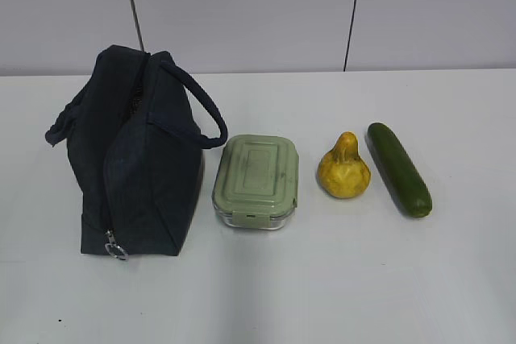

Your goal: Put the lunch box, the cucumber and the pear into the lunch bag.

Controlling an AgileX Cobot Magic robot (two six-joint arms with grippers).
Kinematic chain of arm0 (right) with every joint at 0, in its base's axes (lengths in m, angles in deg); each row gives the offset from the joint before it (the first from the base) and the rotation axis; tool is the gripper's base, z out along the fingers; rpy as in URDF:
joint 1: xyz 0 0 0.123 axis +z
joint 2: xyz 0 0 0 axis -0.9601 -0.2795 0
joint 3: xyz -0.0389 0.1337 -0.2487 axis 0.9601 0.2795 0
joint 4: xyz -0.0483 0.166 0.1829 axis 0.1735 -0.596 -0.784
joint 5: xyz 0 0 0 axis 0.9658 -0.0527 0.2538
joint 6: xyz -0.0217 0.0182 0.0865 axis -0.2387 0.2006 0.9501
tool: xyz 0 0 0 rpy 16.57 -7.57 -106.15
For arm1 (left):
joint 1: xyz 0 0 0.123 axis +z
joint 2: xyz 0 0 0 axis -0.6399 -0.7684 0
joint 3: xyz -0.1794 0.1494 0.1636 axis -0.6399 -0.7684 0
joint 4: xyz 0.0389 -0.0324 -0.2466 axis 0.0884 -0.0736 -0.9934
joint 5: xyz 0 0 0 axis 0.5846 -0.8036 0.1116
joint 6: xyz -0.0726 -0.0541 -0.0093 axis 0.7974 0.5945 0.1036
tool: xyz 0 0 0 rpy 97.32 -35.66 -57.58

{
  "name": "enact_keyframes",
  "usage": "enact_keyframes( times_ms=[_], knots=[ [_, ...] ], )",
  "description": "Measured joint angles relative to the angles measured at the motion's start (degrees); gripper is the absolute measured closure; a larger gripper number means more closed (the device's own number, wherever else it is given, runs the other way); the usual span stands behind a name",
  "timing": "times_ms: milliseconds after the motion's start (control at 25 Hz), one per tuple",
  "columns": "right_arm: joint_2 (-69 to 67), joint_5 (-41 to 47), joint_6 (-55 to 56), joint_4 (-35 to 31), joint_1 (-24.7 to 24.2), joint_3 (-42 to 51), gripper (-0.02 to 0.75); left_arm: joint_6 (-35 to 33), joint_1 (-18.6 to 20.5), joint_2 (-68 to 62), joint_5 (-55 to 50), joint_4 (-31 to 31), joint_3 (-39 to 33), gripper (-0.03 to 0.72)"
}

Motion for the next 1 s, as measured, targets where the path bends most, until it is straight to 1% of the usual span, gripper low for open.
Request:
enact_keyframes(
  times_ms=[440,600,800,1000],
  knots=[
    [-0.8,0.0,0.0,0.0,0.0,0.0,0.267,0.0,0.0,0.0,0.0,0.0,0.0,0.450],
    [-7.4,-1.8,0.0,0.0,0.0,-1.1,0.267,0.0,0.0,0.0,0.0,-0.1,0.0,0.450],
    [-17.9,-6.3,0.0,-0.7,-0.1,-5.0,0.267,0.0,0.0,0.0,0.0,-0.1,0.0,0.450],
    [-29.1,-9.9,-0.3,-4.0,-0.1,-10.4,0.267,0.0,0.0,0.0,0.0,-0.1,0.0,0.450]
  ],
)
